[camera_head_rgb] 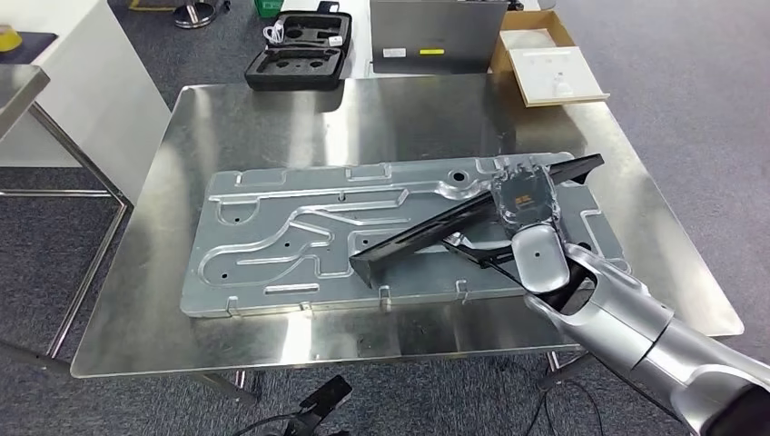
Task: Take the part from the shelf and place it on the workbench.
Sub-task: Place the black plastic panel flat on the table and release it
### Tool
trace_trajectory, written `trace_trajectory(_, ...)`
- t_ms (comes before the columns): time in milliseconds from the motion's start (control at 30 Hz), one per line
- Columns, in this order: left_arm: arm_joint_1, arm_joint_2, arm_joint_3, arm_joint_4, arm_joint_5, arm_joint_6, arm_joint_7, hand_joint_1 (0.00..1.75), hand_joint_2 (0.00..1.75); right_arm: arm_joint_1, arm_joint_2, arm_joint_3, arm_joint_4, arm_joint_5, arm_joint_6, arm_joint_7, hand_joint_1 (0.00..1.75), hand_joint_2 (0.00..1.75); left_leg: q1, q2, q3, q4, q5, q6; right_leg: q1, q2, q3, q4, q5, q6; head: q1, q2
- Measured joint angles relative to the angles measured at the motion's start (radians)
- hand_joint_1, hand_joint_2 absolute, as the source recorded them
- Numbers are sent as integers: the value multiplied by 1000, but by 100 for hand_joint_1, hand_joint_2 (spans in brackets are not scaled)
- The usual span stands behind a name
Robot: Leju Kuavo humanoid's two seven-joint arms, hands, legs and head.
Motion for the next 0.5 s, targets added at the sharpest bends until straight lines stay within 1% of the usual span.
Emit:
trace_trajectory(33,1,0,0,0,6,-6,-17,0,175,6,-10,-13,0,1,5,0,129,175,0,0,-1,2,-4,-4,-3,-1,2,-3,1,-3,0,0)
trace_trajectory(67,3,0,0,0,10,-8,-31,0,175,11,-20,-27,-1,2,10,-1,129,175,0,0,-6,15,-15,-9,-6,-2,5,-7,1,-7,-1,0)
trace_trajectory(100,4,0,1,0,14,-10,-40,0,175,15,-28,-38,-1,4,16,-3,129,175,1,1,-19,46,-35,-14,-10,-3,8,-11,2,-10,-2,0)
trace_trajectory(133,5,0,1,0,17,-13,-50,0,175,19,-35,-49,-2,5,20,-4,129,175,4,2,-42,96,-63,-20,-11,-3,10,-12,2,-13,-4,0)
trace_trajectory(167,6,0,1,0,20,-17,-62,0,175,25,-41,-58,-2,5,24,-4,97,131,7,3,-70,159,-92,-24,-12,-3,12,-12,1,-16,-5,0)
trace_trajectory(200,8,0,2,0,23,-22,-75,0,175,33,-46,-66,-2,4,30,-5,65,87,10,3,-100,220,-113,-28,-13,-3,13,-12,0,-17,-5,0)
trace_trajectory(233,9,0,2,0,26,-29,-88,0,175,44,-50,-72,-3,3,35,-6,32,44,13,3,-121,258,-118,-32,-13,-2,14,-11,-2,-18,-5,0)
trace_trajectory(267,11,0,2,0,28,-35,-99,0,175,55,-54,-77,-4,1,41,-7,0,0,15,3,-126,263,-106,-34,-14,-1,16,-9,-4,-17,-5,0)
trace_trajectory(300,11,0,2,0,29,-39,-107,0,175,67,-57,-82,-6,0,46,-10,0,0,17,3,-113,228,-76,-36,-15,0,18,-7,-7,-16,-5,0)
trace_trajectory(333,11,0,2,0,29,-41,-111,0,175,75,-59,-86,-8,-1,50,-14,0,0,19,3,-85,164,-38,-35,-17,1,20,-5,-10,-12,-5,0)
trace_trajectory(367,11,0,2,0,27,-41,-113,0,175,80,-61,-91,-10,-1,51,-17,0,0,18,3,-54,100,-11,-34,-17,3,21,-3,-13,-8,-5,0)
trace_trajectory(400,11,0,2,0,25,-37,-113,0,175,84,-62,-95,-10,-2,52,-21,0,0,17,2,-29,46,6,-32,-17,4,21,-2,-14,-3,-5,0)
trace_trajectory(433,10,0,2,0,21,-31,-112,0,175,87,-63,-100,-11,-3,51,-23,0,0,15,1,-15,14,11,-28,-16,5,20,-2,-15,2,-4,0)
trace_trajectory(467,11,0,2,0,17,-23,-110,0,131,91,-64,-105,-12,-4,50,-25,0,0,12,1,-11,6,6,-24,-15,5,19,-3,-14,7,-4,0)
trace_trajectory(500,11,0,2,0,13,-13,-109,0,87,96,-66,-109,-12,-7,49,-26,0,0,11,0,-10,0,8,-19,-14,4,20,-6,-12,13,-4,0)
